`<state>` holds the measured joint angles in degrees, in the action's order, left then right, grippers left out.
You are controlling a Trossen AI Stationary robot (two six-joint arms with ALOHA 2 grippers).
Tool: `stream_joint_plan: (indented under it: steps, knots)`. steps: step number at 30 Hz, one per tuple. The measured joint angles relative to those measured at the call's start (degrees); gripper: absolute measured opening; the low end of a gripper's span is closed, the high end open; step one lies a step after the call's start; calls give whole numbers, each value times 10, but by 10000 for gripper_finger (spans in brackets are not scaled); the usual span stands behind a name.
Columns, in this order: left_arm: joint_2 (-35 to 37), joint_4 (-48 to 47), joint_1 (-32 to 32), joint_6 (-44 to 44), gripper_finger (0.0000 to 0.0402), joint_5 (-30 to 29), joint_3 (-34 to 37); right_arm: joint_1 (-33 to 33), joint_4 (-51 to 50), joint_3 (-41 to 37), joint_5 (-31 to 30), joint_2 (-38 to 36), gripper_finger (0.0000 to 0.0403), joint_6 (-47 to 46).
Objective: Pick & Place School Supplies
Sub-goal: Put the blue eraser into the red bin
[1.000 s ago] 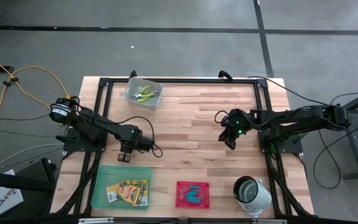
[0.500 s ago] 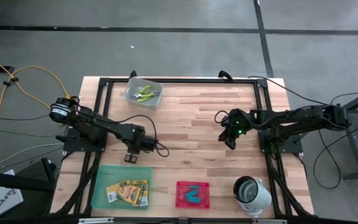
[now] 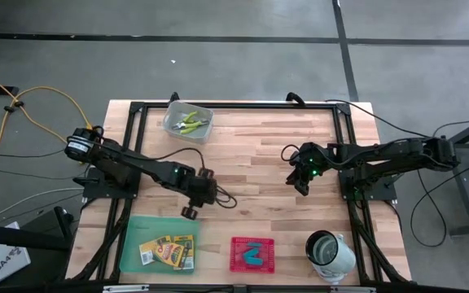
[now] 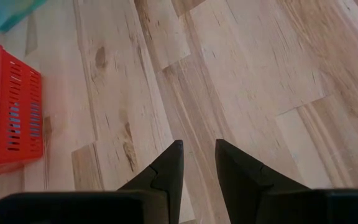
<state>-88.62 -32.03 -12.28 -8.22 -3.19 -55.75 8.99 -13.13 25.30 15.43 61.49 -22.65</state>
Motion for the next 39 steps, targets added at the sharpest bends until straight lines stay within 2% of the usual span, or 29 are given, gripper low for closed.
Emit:
stream_joint_plan:
  steps: [7,15,28,32,39]
  knots:
    - [0,161,-17,-27,81,16,-1,0,0,0,0,0,85,4]
    - [-4,319,-31,8,81,63,-1,0,0,0,0,0,85,5]
    - [-112,581,-85,27,81,60,-10,0,0,0,-2,0,85,23]
    - [-143,608,-99,47,81,57,-24,0,1,0,-3,0,85,34]
    - [-186,593,-118,76,81,59,-62,0,4,0,-2,0,85,37]
